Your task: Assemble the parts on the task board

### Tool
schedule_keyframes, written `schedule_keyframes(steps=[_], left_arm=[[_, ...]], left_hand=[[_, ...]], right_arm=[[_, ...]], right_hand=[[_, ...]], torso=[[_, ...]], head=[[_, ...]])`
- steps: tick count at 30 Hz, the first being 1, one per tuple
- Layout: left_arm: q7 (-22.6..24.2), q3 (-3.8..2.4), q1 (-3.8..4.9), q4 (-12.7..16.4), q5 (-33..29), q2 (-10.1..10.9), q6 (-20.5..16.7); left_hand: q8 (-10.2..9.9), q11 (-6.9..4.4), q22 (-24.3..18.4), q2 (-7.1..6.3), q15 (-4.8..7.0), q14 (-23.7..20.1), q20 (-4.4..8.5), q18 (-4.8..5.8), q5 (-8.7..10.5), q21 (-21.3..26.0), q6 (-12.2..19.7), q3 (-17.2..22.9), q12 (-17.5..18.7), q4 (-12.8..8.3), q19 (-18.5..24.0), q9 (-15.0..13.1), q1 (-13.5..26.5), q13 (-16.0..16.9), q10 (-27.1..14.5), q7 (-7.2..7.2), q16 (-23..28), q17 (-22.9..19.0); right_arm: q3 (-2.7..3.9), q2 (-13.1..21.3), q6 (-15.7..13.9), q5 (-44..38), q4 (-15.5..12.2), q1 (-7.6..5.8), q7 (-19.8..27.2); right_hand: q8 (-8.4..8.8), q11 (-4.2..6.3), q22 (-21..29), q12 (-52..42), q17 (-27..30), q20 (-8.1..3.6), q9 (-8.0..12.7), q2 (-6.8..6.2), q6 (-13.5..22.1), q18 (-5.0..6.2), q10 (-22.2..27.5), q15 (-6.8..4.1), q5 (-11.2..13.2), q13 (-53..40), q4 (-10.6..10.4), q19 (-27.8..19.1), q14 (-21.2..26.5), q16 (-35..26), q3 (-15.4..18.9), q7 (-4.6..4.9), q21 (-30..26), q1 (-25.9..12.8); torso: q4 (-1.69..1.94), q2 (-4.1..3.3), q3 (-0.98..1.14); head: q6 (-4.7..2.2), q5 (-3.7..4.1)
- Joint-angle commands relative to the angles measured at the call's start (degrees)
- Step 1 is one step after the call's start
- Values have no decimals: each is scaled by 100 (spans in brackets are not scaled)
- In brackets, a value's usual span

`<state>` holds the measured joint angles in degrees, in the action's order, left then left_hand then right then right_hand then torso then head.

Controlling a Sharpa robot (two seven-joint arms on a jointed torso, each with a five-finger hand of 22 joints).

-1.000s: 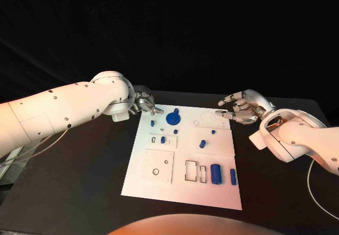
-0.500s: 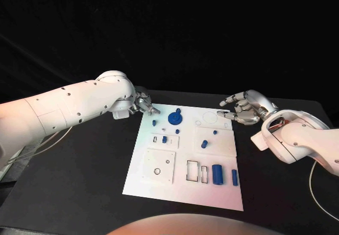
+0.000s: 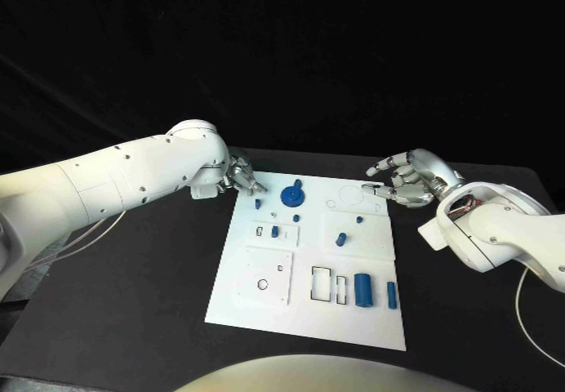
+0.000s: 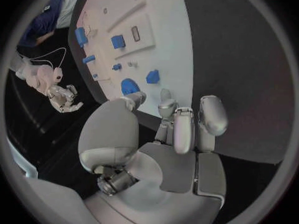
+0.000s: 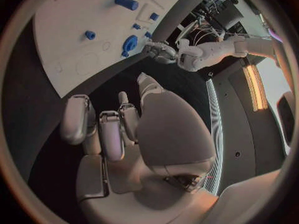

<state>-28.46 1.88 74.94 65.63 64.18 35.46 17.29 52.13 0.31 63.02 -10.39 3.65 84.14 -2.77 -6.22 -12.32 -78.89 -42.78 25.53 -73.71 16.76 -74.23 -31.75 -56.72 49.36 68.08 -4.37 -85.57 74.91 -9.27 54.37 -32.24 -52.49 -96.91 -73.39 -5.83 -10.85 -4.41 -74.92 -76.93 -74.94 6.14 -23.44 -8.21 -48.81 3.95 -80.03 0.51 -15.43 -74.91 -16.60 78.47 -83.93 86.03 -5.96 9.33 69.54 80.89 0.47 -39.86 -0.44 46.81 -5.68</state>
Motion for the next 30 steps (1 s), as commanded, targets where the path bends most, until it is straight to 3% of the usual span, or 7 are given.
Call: schedule_keyframes(steps=[1,21,27,30], left_arm=[[28,9,-8,-15,-36,-41,219],[36,79,-20,24,-73,-67,440],[32,82,-20,41,-81,-63,447],[27,83,-20,52,-104,-60,439]], left_hand=[[-39,0,-9,-24,-46,282,-10,76,8,27,22,-35,35,-1,35,8,-60,-8,-51,-3,27,392],[-61,6,-10,-2,-58,274,-33,73,12,31,-34,-99,25,-14,45,15,-149,3,-63,-5,33,384],[-74,3,2,66,-58,274,-41,73,-7,27,-69,-107,10,-14,43,16,-264,23,-55,-2,30,391],[-87,-2,9,161,-54,274,-43,73,-17,24,-92,-95,5,-14,43,16,-391,23,-58,5,30,391]], right_arm=[[0,-8,16,-73,-6,3,45],[0,-16,17,-73,10,4,41],[0,-18,16,-73,12,5,39],[0,-19,17,-73,14,5,35]], right_hand=[[-39,1,-70,37,-183,7,7,12,24,109,36,-35,11,-175,-5,-29,-312,-32,-28,0,-39,-58],[-48,2,-65,41,-178,7,9,13,22,110,39,-36,10,-170,-2,-31,-311,-37,-37,-1,-50,-64],[-48,2,-65,41,-178,7,9,13,22,110,39,-36,10,-170,-2,-31,-311,-37,-37,-1,-50,-64],[-48,2,-65,41,-178,7,9,13,22,110,39,-36,10,-170,-2,-31,-311,-37,-37,-1,-50,-64]], torso=[[0,2,4],[-1,12,6],[2,6,6],[3,5,3]], head=[[3,-6],[19,0],[20,-1],[26,-1]])
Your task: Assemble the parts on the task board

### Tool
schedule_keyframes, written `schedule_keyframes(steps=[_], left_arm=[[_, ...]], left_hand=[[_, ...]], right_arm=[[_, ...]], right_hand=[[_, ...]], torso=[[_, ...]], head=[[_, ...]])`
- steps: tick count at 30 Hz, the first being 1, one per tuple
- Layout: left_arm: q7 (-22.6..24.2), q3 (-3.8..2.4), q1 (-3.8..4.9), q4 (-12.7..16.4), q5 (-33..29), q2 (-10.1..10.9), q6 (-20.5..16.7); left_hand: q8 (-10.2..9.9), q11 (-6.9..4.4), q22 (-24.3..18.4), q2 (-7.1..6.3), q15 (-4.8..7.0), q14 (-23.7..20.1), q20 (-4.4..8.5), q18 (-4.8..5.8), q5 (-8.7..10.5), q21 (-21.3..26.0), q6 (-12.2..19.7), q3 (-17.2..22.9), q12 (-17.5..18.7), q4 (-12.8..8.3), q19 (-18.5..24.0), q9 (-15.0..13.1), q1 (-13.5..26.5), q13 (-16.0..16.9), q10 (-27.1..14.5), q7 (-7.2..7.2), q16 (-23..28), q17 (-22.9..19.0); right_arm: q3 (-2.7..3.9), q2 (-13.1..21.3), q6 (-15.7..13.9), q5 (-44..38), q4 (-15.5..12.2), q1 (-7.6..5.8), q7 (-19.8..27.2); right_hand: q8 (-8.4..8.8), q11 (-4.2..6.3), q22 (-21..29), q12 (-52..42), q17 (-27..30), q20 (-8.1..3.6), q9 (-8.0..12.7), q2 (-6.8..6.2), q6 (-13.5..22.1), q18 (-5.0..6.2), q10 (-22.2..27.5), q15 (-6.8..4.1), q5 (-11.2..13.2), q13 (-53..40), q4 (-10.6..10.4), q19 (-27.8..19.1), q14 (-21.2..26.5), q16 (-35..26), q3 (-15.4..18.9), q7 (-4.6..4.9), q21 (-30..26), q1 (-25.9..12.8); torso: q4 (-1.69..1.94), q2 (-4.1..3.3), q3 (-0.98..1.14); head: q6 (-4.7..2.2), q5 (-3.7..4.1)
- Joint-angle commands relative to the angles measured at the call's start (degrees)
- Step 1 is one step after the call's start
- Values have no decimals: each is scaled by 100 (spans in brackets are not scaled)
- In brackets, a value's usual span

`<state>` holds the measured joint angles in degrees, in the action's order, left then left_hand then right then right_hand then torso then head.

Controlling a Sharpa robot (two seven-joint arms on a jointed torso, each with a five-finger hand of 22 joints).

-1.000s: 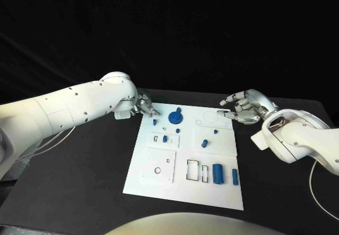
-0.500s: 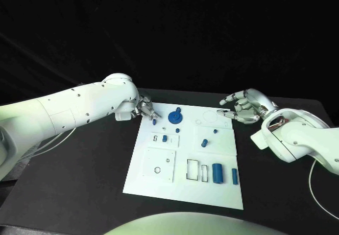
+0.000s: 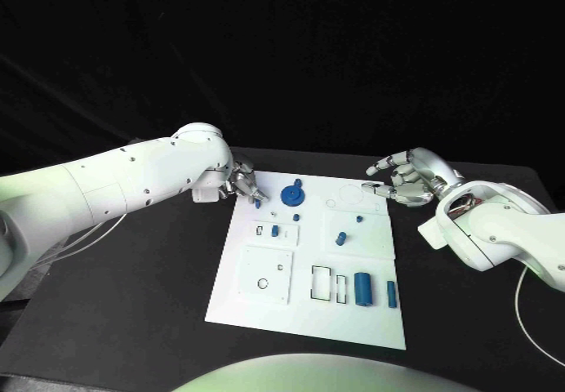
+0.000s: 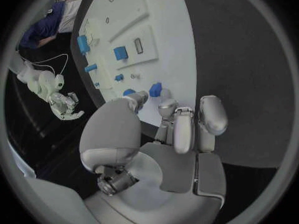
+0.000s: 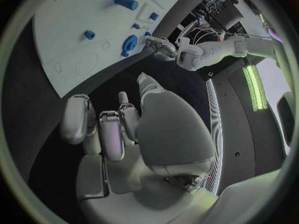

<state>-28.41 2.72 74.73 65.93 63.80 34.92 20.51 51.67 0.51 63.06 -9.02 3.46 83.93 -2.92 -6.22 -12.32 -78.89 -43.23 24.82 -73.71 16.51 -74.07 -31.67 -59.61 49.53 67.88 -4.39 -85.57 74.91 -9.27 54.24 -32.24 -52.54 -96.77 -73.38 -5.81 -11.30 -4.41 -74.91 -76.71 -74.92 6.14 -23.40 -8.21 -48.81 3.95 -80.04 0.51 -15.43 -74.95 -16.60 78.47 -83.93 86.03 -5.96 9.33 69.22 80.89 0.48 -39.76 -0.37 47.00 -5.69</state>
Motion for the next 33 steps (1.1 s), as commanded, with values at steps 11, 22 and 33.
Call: schedule_keyframes(steps=[11,22,33], left_arm=[[18,-1,1,36,-190,3,94],[93,-12,2,191,-541,115,-62],[52,-40,3,866,-797,573,-367]], left_hand=[[-26,-62,37,309,-3,297,-8,76,-19,12,-66,113,-15,-22,21,-45,-718,32,-26,50,28,401],[107,-74,107,477,4,313,3,86,12,-18,43,974,-67,-296,-3,-221,-1503,131,52,56,19,433],[144,-74,150,461,5,326,3,94,25,-38,44,1092,-99,-323,-30,-255,-1506,189,98,55,3,468]], right_arm=[[0,-9,22,-68,7,4,22],[0,-14,33,-68,11,4,6],[0,-5,22,-61,16,5,17]], right_hand=[[-8,4,-73,18,-182,6,7,14,22,108,38,-37,9,-167,0,-25,-311,-37,-44,-2,-10,-63],[-8,4,-73,18,-182,6,7,14,22,108,38,-37,9,-167,0,-25,-311,-37,-44,-2,-10,-63],[-17,5,-49,28,-164,5,9,12,19,116,45,-39,9,-155,3,-42,-308,-45,-54,-4,-47,-60]], torso=[[-1,-1,-2],[-1,-9,-4],[4,0,1]], head=[[33,8],[82,-19],[108,-16]])
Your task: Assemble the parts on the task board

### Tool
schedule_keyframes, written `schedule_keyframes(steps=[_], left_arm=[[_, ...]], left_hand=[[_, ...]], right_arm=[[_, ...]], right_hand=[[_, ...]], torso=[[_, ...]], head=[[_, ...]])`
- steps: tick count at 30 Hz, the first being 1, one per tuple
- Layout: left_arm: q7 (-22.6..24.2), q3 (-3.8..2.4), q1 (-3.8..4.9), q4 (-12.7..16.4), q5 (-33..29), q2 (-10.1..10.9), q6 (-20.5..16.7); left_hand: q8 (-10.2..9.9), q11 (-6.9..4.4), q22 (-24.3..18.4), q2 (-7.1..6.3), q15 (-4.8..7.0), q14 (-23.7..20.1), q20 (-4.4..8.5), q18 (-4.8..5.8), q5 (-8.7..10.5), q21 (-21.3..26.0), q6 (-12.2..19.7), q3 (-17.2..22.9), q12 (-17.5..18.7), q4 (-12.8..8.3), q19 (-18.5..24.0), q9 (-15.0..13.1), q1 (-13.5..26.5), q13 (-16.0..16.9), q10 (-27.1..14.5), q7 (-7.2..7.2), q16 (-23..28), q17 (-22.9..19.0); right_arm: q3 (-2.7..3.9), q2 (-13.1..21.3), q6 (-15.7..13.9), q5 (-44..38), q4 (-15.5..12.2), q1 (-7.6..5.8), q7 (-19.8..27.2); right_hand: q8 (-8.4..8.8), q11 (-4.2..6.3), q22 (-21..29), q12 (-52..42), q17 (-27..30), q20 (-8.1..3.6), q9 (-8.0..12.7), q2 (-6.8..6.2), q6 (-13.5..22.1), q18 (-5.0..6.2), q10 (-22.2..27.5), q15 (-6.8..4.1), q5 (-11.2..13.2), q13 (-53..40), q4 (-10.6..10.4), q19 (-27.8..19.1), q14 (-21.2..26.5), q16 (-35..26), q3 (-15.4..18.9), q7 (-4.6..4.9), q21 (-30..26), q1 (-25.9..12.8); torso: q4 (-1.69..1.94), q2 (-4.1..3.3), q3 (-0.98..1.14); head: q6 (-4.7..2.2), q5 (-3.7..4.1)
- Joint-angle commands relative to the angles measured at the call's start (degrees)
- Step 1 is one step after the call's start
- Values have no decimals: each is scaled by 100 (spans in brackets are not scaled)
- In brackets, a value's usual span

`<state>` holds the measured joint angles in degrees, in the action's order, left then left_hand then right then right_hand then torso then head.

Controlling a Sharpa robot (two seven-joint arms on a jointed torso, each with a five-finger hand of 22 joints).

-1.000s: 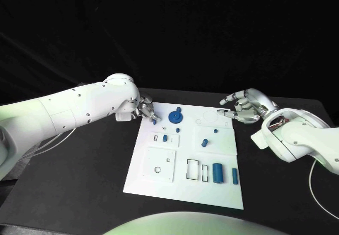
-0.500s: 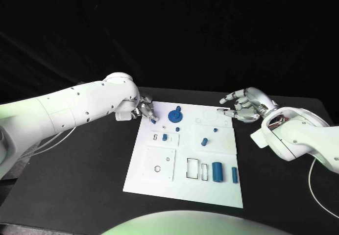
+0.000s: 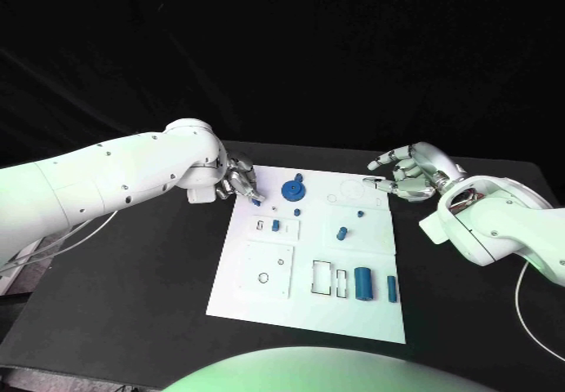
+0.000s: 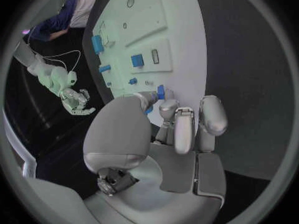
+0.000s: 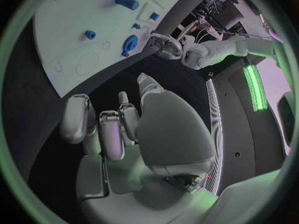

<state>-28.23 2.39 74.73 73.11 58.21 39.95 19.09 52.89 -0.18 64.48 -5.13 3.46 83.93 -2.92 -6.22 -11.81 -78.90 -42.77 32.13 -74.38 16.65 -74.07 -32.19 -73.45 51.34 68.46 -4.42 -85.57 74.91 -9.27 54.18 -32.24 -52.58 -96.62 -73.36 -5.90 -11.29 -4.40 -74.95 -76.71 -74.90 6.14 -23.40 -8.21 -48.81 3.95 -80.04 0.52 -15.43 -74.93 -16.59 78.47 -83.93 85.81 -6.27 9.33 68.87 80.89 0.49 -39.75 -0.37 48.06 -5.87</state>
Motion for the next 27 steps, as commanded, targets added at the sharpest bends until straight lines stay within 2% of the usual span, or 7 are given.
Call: schedule_keyframes(steps=[1,5,13,18,24,27], left_arm=[[33,-9,2,211,-245,112,-252],[29,-11,-4,524,-241,301,-376],[42,-11,-78,1055,-54,588,-674],[53,-8,-183,1261,129,683,-828],[61,2,-331,1329,249,702,-983],[63,5,-389,1369,370,709,-1028]], left_hand=[[22,-5,8,73,5,326,3,94,-26,-38,-2,361,-32,-337,-30,-203,-122,8,40,58,3,469],[37,-7,23,63,6,333,3,97,-26,-45,-7,396,-43,-345,-40,-215,-116,24,57,60,-5,486],[70,-15,72,20,14,347,7,106,-28,-70,-18,487,-76,-368,-75,-241,-98,84,112,70,-21,519],[75,-17,90,9,14,348,8,109,-28,-78,-21,501,-81,-369,-87,-245,-91,91,121,71,-21,518],[84,-21,86,-10,17,350,10,108,-32,-77,-28,532,-75,-374,-86,-252,-81,72,118,75,-23,522],[88,-23,91,-21,18,351,11,109,-34,-79,-30,550,-74,-378,-89,-256,-77,72,122,78,-23,523]], right_arm=[[0,2,21,-56,2,3,26],[0,8,23,-62,5,3,28],[0,13,28,-70,14,8,27],[0,7,40,-71,25,17,27],[0,3,52,-71,42,27,27],[0,3,55,-71,45,33,31]], right_hand=[[-17,5,-45,28,-166,4,9,12,19,116,46,-39,9,-157,2,-42,-308,-23,-22,-4,-12,-60],[-17,5,-45,28,-166,4,9,12,19,116,46,-39,9,-157,2,-42,-308,-23,-22,-4,-12,-60],[-21,5,-48,26,-170,4,11,10,20,115,45,-39,9,-159,0,-39,-308,-23,-25,-4,-10,-65],[-23,5,-48,30,-170,4,12,10,20,115,48,-39,9,-154,-1,-39,-309,-24,-28,-4,-12,-67],[-23,5,-51,24,-176,4,12,10,20,114,43,-39,9,-161,0,-36,-310,-22,-28,-4,-7,-66],[-23,5,-51,24,-176,4,12,10,20,114,43,-39,9,-161,0,-36,-310,-22,-28,-4,-7,-66]], torso=[[2,0,0],[-1,2,-7],[18,15,1],[9,13,-3],[2,21,2],[-2,17,-8]], head=[[2,8],[-4,13],[17,-24],[11,-53],[-3,-57],[-5,-56]])
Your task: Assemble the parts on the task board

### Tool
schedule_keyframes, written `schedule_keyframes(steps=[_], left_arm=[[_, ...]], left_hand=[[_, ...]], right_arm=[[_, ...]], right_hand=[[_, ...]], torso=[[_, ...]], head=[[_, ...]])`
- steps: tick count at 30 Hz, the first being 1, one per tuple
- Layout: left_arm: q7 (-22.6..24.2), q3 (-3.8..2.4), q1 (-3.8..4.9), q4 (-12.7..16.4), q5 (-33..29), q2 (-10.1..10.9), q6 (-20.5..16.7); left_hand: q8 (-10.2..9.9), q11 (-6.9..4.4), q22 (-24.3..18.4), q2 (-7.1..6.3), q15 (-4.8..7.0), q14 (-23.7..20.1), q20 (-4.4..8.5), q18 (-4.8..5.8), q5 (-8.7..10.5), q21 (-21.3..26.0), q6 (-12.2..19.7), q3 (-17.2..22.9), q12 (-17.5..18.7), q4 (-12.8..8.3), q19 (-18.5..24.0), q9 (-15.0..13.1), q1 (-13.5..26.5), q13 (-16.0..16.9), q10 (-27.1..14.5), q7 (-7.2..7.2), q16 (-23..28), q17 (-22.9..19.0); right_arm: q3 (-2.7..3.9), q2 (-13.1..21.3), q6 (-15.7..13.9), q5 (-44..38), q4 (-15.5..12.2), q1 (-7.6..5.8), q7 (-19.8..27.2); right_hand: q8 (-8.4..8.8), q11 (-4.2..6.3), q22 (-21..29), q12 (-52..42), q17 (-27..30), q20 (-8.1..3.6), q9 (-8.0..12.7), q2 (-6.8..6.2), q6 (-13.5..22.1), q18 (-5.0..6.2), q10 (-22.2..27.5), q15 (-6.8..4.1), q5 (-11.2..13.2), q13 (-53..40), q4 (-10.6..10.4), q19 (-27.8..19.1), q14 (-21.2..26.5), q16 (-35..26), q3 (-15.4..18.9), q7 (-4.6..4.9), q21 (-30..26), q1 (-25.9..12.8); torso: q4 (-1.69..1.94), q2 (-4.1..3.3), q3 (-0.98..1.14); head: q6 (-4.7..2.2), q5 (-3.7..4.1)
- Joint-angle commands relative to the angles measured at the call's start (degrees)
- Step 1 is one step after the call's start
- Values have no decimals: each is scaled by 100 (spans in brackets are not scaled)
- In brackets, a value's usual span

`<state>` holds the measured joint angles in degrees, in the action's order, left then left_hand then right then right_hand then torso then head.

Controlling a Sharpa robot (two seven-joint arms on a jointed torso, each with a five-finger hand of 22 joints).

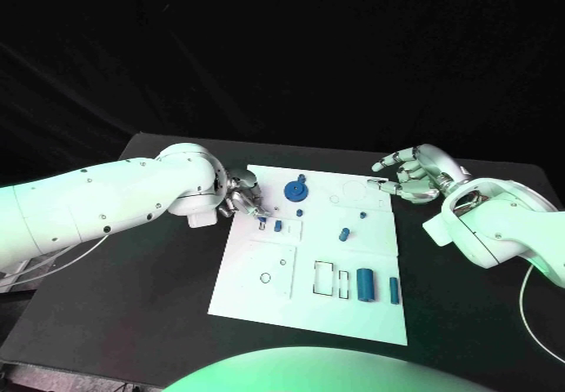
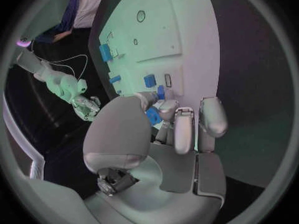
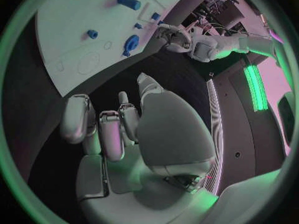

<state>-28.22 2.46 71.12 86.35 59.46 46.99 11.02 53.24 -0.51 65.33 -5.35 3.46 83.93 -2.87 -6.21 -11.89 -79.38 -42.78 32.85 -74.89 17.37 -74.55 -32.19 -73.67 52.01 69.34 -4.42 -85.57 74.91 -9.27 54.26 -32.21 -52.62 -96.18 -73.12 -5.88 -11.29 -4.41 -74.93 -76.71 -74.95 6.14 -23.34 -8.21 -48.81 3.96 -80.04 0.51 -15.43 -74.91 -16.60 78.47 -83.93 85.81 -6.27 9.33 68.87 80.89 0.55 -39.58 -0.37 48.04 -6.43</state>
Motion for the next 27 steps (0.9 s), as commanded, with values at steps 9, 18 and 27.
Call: schedule_keyframes(steps=[9,18,27], left_arm=[[54,3,-77,138,524,9,-160],[30,7,-84,195,767,17,91],[-3,8,-85,205,911,31,233]], left_hand=[[63,6,18,-20,21,353,8,111,-28,-37,-38,509,-32,-452,-51,-262,-41,25,53,82,-24,525],[71,1,21,-62,25,353,11,111,-25,-39,-43,540,-38,-464,-54,-270,-27,39,70,88,-23,523],[81,-5,34,-85,30,354,14,114,-28,-45,-56,574,-59,-477,-62,-277,-20,89,107,95,-23,523]], right_arm=[[0,-2,54,-64,-1,25,31],[0,9,49,-65,-2,33,3],[0,14,30,-83,-4,34,-19]], right_hand=[[-27,6,-53,24,-169,3,8,9,20,113,43,-40,9,-161,2,-35,-310,-24,-35,-5,-9,-65],[-28,6,-46,30,-166,3,8,10,20,115,47,-40,9,-155,1,-40,-309,-26,-36,-5,-19,-66],[-32,6,-52,21,-178,2,9,8,19,113,40,-40,10,-163,0,-35,-312,-22,-37,-6,-12,-69]], torso=[[-2,-10,-3],[-6,-7,-2],[-6,-8,2]], head=[[-3,-6],[-4,-26],[3,-31]])
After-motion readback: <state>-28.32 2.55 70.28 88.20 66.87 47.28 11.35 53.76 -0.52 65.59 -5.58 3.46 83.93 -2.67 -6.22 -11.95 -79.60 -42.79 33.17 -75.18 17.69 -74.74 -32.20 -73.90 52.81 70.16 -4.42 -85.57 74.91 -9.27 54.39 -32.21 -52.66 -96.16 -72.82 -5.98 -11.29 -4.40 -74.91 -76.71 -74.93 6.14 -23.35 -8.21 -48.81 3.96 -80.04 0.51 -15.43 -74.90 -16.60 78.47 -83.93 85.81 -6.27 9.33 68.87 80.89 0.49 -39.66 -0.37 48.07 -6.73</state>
